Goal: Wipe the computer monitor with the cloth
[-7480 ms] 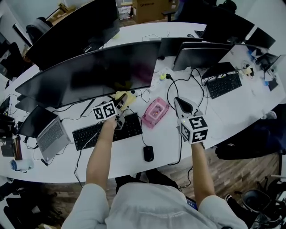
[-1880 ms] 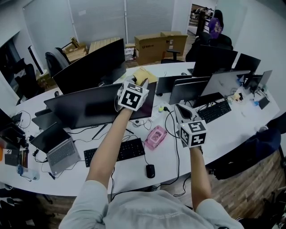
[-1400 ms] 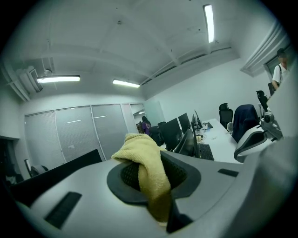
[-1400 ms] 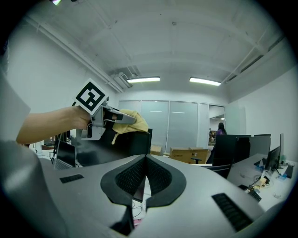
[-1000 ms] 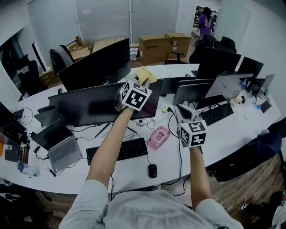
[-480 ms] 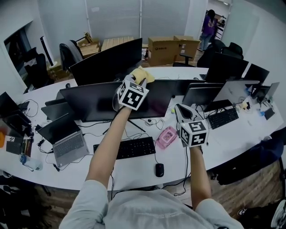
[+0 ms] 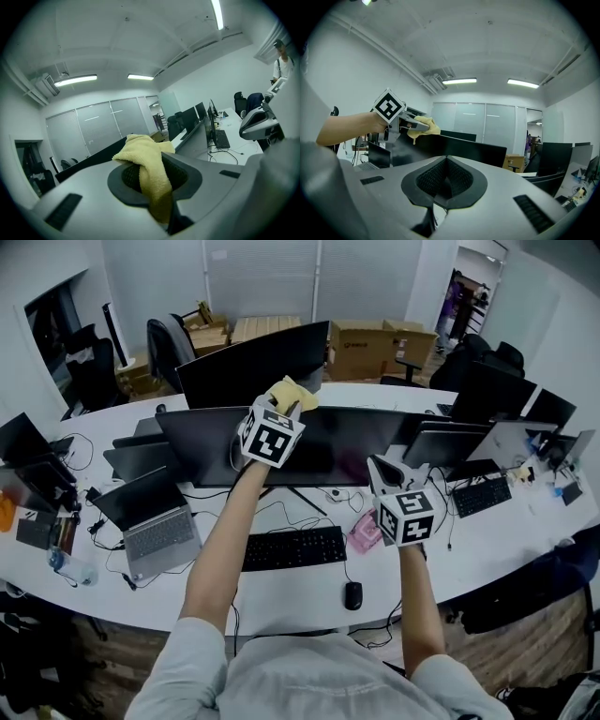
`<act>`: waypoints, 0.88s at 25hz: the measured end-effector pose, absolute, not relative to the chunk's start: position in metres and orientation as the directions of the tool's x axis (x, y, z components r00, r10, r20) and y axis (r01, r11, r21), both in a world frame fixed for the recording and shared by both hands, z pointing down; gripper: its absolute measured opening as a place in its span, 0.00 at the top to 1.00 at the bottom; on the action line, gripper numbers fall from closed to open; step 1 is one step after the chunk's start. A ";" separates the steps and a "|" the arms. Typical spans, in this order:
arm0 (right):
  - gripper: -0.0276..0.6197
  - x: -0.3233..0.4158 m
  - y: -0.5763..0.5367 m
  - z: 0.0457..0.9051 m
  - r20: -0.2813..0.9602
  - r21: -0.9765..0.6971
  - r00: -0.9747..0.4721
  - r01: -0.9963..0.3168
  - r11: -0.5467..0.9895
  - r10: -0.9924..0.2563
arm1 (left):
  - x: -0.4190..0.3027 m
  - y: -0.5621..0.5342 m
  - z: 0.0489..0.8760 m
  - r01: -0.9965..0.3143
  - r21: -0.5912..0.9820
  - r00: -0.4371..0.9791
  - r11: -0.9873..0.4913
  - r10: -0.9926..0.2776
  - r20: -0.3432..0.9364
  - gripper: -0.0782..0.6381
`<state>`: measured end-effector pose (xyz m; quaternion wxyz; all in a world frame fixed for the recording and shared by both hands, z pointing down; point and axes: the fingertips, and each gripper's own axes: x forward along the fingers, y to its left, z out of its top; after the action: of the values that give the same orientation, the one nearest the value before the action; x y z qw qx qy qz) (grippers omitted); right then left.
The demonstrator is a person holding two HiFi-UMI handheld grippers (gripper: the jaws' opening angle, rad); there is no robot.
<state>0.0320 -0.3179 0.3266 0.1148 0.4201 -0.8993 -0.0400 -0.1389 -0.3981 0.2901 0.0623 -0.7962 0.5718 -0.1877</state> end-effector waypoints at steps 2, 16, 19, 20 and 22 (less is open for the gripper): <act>0.92 0.016 -0.315 0.327 0.173 0.171 -0.632 -0.736 0.655 -0.755 | -0.159 -0.392 0.291 -0.893 -0.314 0.259 -0.323 -0.939 0.227 0.78; 0.92 -0.117 -0.299 0.336 0.168 0.168 -0.714 -0.659 0.733 -0.680 | -0.304 -0.355 0.296 -0.916 -0.336 0.147 -0.219 -0.962 0.228 0.78; 0.92 -0.141 -0.294 0.341 0.170 0.164 -0.725 -0.647 0.745 -0.667 | -0.330 -0.347 0.297 -0.916 -0.343 0.132 -0.207 -0.964 0.231 0.78; 0.92 -0.148 -0.293 0.342 0.171 0.163 -0.728 -0.644 0.748 -0.664 | -0.338 -0.345 0.297 -0.916 -0.344 0.128 -0.204 -0.965 0.231 0.78; 0.92 -0.162 -0.290 0.342 0.173 0.162 -0.733 -0.638 0.753 -0.658 | -0.353 -0.341 0.297 -0.919 -0.343 0.119 -0.195 -0.966 0.230 0.78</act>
<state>-0.1617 -0.2905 0.3422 0.1100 0.3484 -0.9297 -0.0460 -0.3529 -0.3410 0.2971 0.0577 -0.7458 0.6318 -0.2033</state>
